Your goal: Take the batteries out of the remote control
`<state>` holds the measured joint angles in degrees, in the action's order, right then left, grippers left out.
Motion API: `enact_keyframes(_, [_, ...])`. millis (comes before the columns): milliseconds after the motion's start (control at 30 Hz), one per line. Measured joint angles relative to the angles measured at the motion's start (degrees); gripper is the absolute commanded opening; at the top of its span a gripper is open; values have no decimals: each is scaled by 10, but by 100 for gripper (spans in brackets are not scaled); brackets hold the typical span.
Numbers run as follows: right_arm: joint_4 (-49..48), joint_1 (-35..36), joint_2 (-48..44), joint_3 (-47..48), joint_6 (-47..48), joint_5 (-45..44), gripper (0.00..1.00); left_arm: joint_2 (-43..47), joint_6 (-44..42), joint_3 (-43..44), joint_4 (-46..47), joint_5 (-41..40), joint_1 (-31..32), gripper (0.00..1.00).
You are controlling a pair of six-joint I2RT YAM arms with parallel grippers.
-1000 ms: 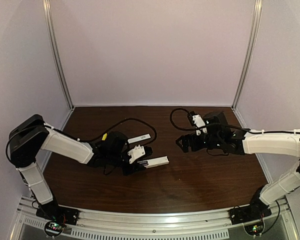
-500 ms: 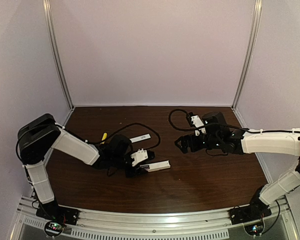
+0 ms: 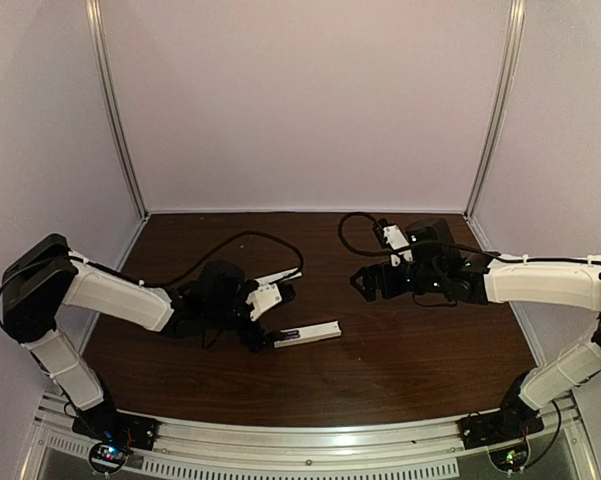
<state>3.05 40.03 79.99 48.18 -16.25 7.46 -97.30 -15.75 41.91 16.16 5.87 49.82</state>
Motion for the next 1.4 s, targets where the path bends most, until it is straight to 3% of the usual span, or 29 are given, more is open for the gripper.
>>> enact_keyframes(233, [-9, -6, 0, 2, -1, -5, 100, 129, 55, -47, 39, -129, 0, 97])
enact_keyframes(400, [-32, -12, -21, -10, -8, -23, 100, 164, 115, -59, 34, -209, -18, 98])
enact_keyframes(567, [-39, -15, -37, -15, -16, -24, 100, 158, 145, -11, -38, -202, -29, 93])
enact_keyframes(800, [-23, -6, -32, -37, -40, 34, 100, 106, 209, 73, -118, -120, -62, 85])
enact_keyframes(900, [-12, 13, -32, -60, -56, 42, 100, 86, 246, 103, -166, -109, -92, 86])
enact_keyframes(1200, [2, 38, -34, -71, -75, 40, 100, 81, 346, 121, -281, -186, -130, 83])
enact_keyframes(1400, [7, 48, -11, -40, -75, 38, 100, 63, 382, 124, -330, -207, -202, 79])
